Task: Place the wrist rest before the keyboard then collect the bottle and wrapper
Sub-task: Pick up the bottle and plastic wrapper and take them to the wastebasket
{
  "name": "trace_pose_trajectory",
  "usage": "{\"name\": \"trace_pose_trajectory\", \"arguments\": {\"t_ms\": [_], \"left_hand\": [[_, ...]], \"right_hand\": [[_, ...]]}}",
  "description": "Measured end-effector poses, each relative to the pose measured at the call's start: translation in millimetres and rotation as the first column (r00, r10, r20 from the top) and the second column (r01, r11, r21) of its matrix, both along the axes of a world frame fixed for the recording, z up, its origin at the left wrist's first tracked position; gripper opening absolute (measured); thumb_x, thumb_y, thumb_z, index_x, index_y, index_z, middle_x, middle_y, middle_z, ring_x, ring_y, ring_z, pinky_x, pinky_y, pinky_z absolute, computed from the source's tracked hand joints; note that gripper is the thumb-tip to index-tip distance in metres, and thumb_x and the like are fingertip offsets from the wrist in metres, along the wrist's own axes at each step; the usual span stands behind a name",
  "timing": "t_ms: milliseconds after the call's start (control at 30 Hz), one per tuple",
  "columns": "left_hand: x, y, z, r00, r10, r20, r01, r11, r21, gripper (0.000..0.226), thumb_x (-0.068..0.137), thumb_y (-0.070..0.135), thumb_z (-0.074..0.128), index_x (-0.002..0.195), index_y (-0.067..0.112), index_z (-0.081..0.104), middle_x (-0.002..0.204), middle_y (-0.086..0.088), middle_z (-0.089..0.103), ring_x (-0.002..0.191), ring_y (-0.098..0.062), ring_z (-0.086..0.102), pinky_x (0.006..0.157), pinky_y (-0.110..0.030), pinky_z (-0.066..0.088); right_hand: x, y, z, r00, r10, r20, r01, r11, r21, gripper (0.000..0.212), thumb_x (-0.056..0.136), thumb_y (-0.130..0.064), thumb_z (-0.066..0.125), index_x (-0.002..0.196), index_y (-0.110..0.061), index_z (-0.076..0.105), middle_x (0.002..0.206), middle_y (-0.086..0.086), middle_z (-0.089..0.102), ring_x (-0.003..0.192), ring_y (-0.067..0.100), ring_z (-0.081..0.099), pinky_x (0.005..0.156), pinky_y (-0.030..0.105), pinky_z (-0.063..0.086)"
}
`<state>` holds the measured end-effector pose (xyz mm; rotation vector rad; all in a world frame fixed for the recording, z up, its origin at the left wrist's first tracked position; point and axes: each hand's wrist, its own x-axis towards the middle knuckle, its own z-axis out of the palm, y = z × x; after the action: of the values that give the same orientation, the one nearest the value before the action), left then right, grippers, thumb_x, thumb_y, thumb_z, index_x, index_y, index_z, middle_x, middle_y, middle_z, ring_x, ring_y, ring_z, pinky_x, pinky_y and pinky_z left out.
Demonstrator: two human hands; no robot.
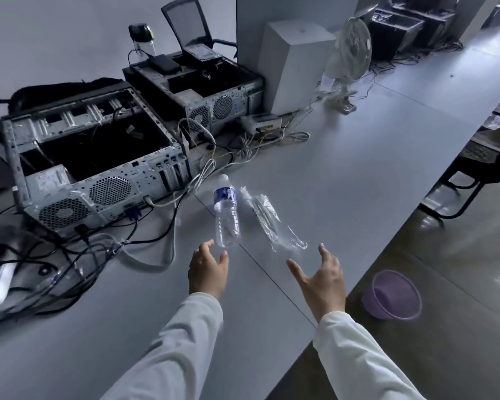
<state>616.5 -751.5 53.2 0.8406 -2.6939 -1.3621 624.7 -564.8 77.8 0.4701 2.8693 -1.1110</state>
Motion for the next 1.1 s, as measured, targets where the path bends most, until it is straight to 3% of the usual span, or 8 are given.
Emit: {"name": "trace_pose_trajectory", "arguments": {"t_ms": [367,767,867,1100], "left_hand": [[-79,3,-26,0.990,0.115,0.086,-0.121,0.990,0.070,0.065,0.084,0.033,0.055,0.139,0.009,0.030,0.145,-0.015,0.040,0.134,-0.030,0.036,0.109,-0.040,0.030],[-138,15,-50,0.949,0.274,0.153,-0.276,0.961,-0.014,0.074,0.074,0.042,0.065,0.134,0.010,0.036,0.141,-0.014,0.045,0.130,-0.029,0.042,0.102,-0.039,0.036],[-143,14,-55,0.943,0.292,0.159,-0.295,0.956,-0.010,0.071,0.073,0.036,0.068,0.131,0.008,0.039,0.137,-0.015,0.049,0.127,-0.031,0.045,0.102,-0.040,0.038],[-147,14,-57,0.928,0.334,0.166,-0.349,0.935,0.068,0.066,0.071,0.035,0.070,0.127,0.011,0.043,0.129,-0.012,0.056,0.117,-0.030,0.053,0.094,-0.035,0.042]], "right_hand": [[-100,-21,-40,0.986,0.106,0.130,-0.120,0.988,0.102,0.095,0.069,-0.055,0.066,0.142,-0.007,0.028,0.139,0.015,0.043,0.133,0.030,0.031,0.112,0.034,0.022],[-177,-34,-84,0.917,0.241,0.319,-0.316,0.925,0.210,0.098,0.066,-0.066,0.060,0.140,-0.010,0.028,0.134,0.014,0.043,0.125,0.031,0.035,0.104,0.034,0.025],[-187,-36,-91,0.925,0.237,0.296,-0.304,0.931,0.204,0.084,0.067,-0.063,0.061,0.133,-0.015,0.040,0.128,0.012,0.048,0.121,0.030,0.038,0.099,0.033,0.028],[-199,-23,-103,0.948,0.195,0.251,-0.202,0.979,0.001,0.041,0.080,-0.045,0.058,0.112,-0.018,0.060,0.109,0.005,0.070,0.110,0.030,0.049,0.088,0.029,0.031]]}}
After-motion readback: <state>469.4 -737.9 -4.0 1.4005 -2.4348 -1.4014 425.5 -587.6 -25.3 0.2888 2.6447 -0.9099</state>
